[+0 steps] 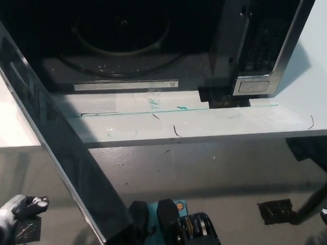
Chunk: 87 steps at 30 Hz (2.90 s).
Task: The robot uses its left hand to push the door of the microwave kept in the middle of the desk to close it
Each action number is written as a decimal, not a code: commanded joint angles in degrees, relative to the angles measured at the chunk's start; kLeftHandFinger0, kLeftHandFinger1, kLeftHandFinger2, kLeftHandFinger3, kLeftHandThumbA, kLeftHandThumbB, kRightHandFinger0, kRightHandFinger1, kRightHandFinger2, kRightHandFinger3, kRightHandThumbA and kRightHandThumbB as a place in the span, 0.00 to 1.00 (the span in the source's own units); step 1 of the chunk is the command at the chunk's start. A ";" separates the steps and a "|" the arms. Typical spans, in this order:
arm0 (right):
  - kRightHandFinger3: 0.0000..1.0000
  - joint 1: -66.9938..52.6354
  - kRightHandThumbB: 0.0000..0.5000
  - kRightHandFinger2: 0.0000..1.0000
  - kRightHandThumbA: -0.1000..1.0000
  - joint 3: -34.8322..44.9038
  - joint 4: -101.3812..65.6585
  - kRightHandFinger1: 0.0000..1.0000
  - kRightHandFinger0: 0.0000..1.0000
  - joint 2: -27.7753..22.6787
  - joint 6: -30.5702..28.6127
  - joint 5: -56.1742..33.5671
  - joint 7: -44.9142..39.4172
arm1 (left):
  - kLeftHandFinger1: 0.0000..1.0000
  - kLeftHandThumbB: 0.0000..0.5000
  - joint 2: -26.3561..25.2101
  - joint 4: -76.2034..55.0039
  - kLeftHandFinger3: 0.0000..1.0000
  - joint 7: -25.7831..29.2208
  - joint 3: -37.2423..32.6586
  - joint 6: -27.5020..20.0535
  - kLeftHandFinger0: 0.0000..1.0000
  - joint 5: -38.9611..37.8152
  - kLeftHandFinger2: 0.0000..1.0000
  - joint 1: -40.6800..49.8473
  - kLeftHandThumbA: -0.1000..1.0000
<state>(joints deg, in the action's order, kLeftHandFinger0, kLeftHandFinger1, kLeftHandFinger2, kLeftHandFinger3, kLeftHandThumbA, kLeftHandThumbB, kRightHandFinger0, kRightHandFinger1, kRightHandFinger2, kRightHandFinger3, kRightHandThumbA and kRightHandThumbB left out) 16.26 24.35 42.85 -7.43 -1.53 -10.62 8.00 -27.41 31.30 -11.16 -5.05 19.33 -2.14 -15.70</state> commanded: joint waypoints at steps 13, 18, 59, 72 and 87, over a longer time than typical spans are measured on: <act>1.00 0.38 0.24 0.95 0.24 0.11 -1.08 0.92 0.93 -0.83 -2.21 -1.26 0.65 | 0.23 0.38 -20.18 -30.20 0.56 -23.62 -22.69 7.49 0.08 11.96 0.39 -7.64 0.00; 1.00 0.69 0.25 0.92 0.23 -0.16 0.61 0.89 0.90 -1.12 -3.20 -0.82 0.73 | 0.18 0.48 -21.99 -42.29 0.47 -29.10 -20.66 7.60 0.03 11.61 0.32 -9.88 0.00; 0.90 -2.71 0.22 0.82 0.17 -1.24 1.01 0.80 0.83 -0.32 -5.51 -1.10 1.63 | 0.19 0.44 -5.07 -44.67 0.47 -28.13 -5.68 -4.52 0.05 30.86 0.32 -27.74 0.00; 0.89 -3.67 0.22 0.77 0.16 -1.26 0.35 0.74 0.79 0.36 -4.74 -1.00 2.21 | 0.21 0.49 -2.28 -23.94 0.47 -18.56 -8.14 -13.51 0.08 33.42 0.30 -38.67 0.00; 0.89 -4.77 0.23 0.79 0.15 -1.45 -0.57 0.75 0.78 0.50 -4.73 -0.93 1.94 | 0.34 0.47 -1.88 -22.70 0.50 -14.34 -4.56 -12.08 0.26 33.09 0.43 -37.54 0.00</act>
<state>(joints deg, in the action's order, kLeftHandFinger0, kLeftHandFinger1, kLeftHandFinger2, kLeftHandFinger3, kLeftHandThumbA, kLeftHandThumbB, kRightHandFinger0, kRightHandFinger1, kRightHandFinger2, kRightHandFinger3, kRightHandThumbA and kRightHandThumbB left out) 11.09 22.76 44.02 -6.28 -4.35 -10.56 9.50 -27.29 12.95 -32.78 -13.86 5.27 29.56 -52.17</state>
